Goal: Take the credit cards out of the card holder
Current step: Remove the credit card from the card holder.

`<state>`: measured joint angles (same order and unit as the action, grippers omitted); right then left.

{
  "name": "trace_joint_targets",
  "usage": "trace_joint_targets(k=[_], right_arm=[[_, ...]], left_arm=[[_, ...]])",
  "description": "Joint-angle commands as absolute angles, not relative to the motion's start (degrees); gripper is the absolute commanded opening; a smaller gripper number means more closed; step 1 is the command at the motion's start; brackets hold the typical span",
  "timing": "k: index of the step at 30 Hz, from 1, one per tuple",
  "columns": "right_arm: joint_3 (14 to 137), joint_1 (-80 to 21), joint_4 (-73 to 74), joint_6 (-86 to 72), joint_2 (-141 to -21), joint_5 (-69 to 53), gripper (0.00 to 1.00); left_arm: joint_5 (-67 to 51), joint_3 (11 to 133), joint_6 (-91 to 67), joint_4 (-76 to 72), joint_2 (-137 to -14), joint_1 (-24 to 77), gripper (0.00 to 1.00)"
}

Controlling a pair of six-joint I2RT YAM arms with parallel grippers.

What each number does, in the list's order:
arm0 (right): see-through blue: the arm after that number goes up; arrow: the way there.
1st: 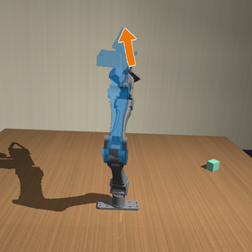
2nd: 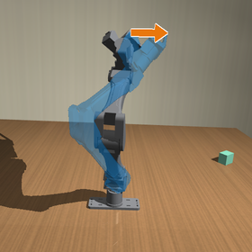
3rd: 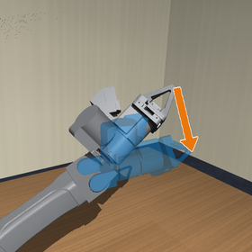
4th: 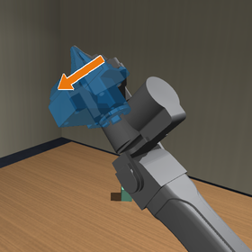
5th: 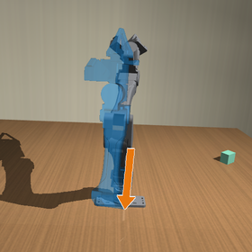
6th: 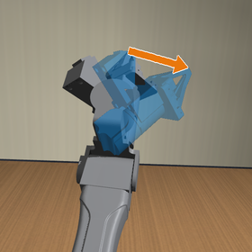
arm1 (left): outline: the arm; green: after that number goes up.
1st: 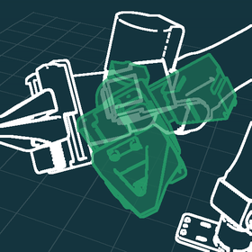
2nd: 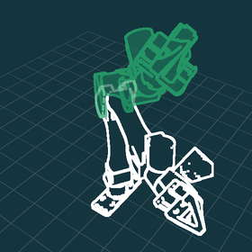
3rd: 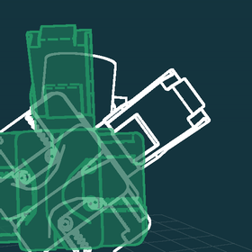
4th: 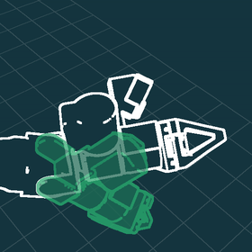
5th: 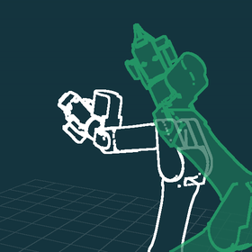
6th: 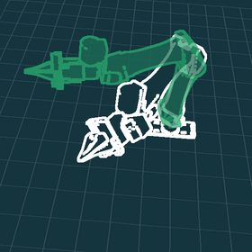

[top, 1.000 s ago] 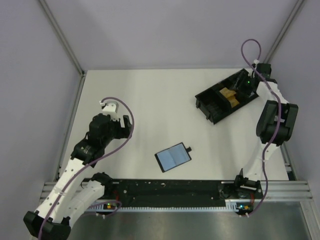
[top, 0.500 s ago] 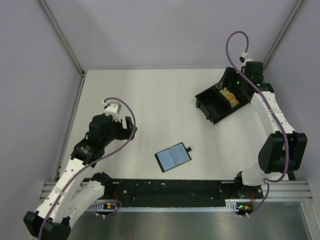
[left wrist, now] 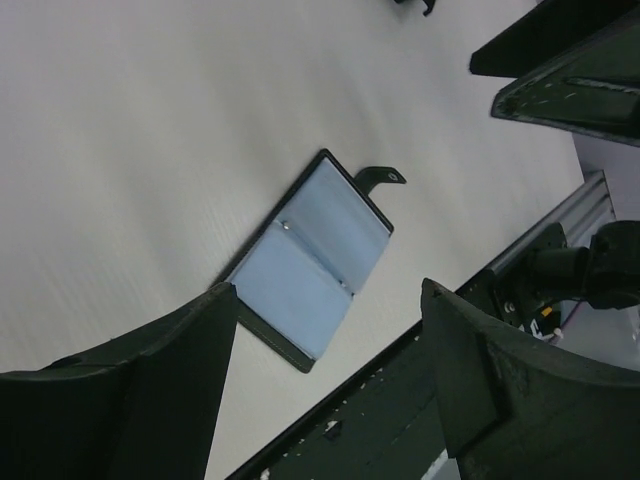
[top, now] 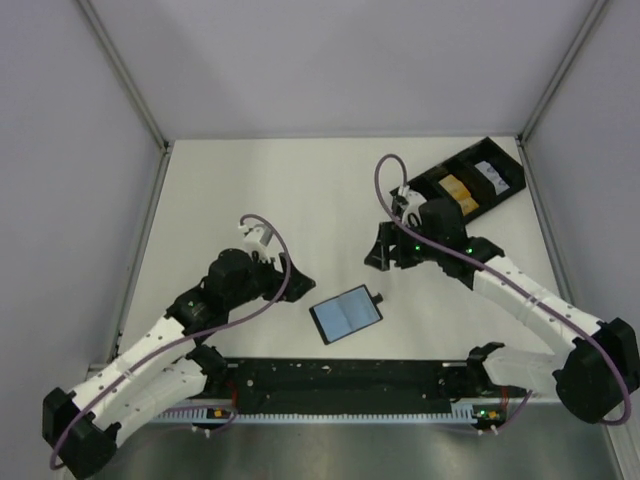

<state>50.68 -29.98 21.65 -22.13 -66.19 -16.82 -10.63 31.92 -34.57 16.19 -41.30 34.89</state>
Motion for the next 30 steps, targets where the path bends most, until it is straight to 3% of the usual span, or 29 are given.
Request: trace_joint_targets(k=[1, 5, 12, 16, 19, 22, 30], right_arm=[[44.0, -34.8, 13.6, -27.9, -64.9, -16.4, 0.72], [39.3, -38.2, 9.9, -30.1, -66.1, -15.4, 0.69], [35.4, -41.3, 6.8, -31.6, -69.3, -13.7, 0.53], [33.8, -41.8, 5.9, -32.0, -71.3, -13.0, 0.51], [33.0, -41.9, 5.1, -32.2, -72.8, -13.4, 0.49], [32.6, -42.2, 4.2, -32.4, -74.3, -13.9, 0.46], [32.9, -42.8, 3.7, -32.5, -78.0, -14.8, 0.43]], left_arm=[[-3.7, 28.6, -44.1, 5.3, -43.8, 43.1, 0.77], [-2.6, 26.7, -47.2, 2.1, -49.0, 46.1, 0.73], [-0.5, 27.1, -47.5, -2.2, -59.7, 49.7, 0.54], [-0.6, 26.5, -48.5, -3.7, -64.2, 51.0, 0.43], [1.5, 26.0, -49.4, -3.8, -66.6, 51.7, 0.41], [1.7, 25.0, -50.4, -4.7, -68.2, 52.0, 0.31], [1.2, 23.3, -52.3, -5.9, -72.9, 52.3, 0.24]])
